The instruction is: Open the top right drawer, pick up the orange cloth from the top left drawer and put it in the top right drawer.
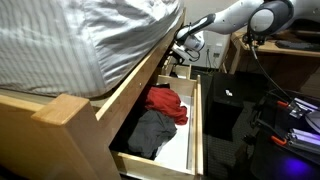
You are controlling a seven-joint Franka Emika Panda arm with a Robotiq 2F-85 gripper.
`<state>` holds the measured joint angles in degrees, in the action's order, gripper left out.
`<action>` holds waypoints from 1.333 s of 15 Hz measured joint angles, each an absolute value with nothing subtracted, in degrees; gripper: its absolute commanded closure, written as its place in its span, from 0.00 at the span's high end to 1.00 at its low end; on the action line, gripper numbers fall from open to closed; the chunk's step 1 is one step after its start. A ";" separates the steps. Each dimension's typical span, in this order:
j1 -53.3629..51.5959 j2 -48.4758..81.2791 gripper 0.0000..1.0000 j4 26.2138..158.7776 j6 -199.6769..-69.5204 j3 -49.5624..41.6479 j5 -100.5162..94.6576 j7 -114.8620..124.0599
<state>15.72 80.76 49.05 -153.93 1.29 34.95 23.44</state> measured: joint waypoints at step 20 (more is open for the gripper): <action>11.04 81.18 1.00 49.42 -143.39 -15.45 31.82 46.33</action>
